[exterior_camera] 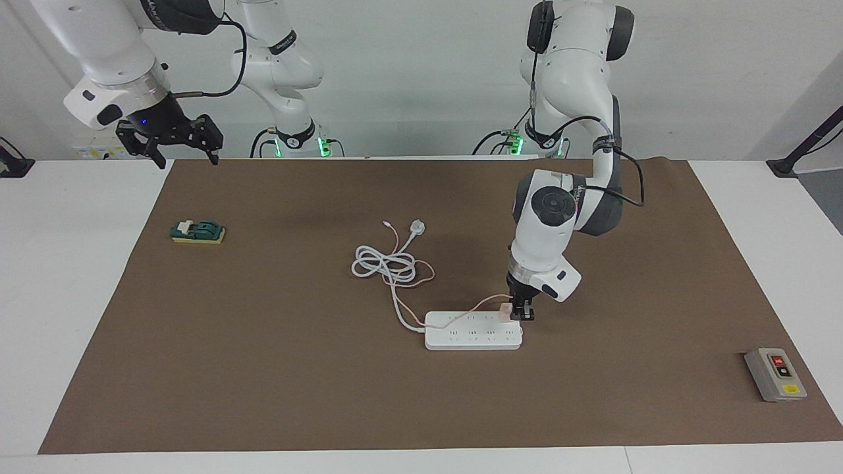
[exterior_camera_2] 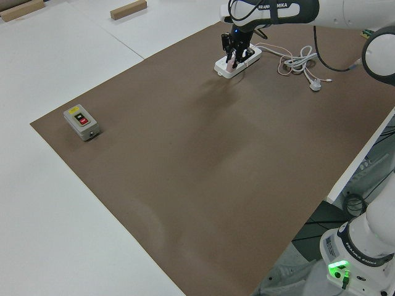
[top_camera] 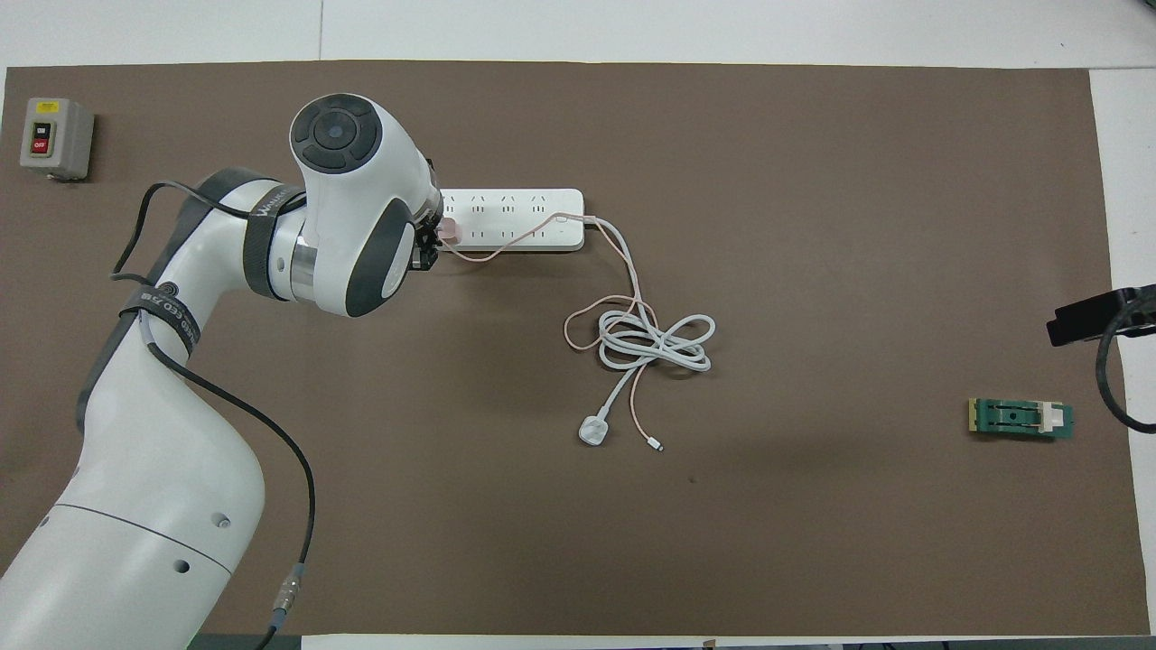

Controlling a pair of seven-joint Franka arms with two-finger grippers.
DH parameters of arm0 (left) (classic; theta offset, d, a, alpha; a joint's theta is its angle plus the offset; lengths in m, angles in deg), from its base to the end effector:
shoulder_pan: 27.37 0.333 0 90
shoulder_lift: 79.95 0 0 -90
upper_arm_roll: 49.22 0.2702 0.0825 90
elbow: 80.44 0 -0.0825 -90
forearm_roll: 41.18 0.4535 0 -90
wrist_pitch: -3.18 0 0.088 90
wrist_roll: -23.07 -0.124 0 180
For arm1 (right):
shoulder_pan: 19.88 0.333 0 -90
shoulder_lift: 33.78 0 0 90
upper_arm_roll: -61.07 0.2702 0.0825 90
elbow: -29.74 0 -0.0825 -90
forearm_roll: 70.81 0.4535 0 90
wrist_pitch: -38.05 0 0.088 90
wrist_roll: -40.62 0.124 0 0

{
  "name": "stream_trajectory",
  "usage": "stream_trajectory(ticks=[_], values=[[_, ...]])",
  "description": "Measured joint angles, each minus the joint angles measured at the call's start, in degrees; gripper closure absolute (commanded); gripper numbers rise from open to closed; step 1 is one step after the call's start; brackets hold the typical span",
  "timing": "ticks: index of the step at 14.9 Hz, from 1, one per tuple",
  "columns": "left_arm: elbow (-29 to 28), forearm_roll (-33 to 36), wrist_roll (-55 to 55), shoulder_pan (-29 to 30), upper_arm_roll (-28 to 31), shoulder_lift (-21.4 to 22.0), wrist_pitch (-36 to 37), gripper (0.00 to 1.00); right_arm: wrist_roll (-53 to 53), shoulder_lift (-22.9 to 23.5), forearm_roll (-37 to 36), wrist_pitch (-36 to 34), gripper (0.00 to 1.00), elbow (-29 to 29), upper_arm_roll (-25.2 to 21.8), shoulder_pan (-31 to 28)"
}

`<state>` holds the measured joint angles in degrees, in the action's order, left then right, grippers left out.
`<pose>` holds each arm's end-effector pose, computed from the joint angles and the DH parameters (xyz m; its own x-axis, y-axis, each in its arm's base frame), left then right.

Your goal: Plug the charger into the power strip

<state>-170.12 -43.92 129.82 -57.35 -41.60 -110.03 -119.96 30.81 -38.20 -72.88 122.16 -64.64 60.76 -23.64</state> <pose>0.6774 -0.2902 0.2563 0.0926 0.9957 0.0054 0.9933 -0.0927 0.0683 0.5879 -0.0467 0.5593 0.9896 0.0967 -0.1065 0.0991 -0.9949 0.0178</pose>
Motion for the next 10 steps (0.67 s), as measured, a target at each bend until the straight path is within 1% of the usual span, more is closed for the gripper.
stream_trajectory(ticks=[3,6,7,8,9,10], values=[[0.0,0.2,0.0,-0.2,0.1,0.0,0.0,1.0,0.0,0.0,0.0,0.0,0.0,0.0,0.0,0.0],[0.4,1.8,-0.1,-0.4,-0.1,-0.2,0.5,0.99,0.0,0.0,0.0,0.0,0.0,0.0,0.0,0.0],[0.7,2.0,-0.3,-0.4,-0.1,-0.3,0.8,0.6,0.0,0.0,0.0,0.0,0.0,0.0,0.0,0.0],[1.0,2.0,-0.5,-0.4,-0.1,-0.5,1.1,0.47,0.0,0.0,0.0,0.0,0.0,0.0,0.0,0.0],[1.2,2.0,-0.7,-0.4,-0.1,-0.6,1.8,0.16,0.0,0.0,0.0,0.0,0.0,0.0,0.0,0.0],[1.4,2.0,-0.9,-0.4,0.0,-0.7,2.6,0.02,0.0,0.0,0.0,0.0,0.0,0.0,0.0,0.0]])
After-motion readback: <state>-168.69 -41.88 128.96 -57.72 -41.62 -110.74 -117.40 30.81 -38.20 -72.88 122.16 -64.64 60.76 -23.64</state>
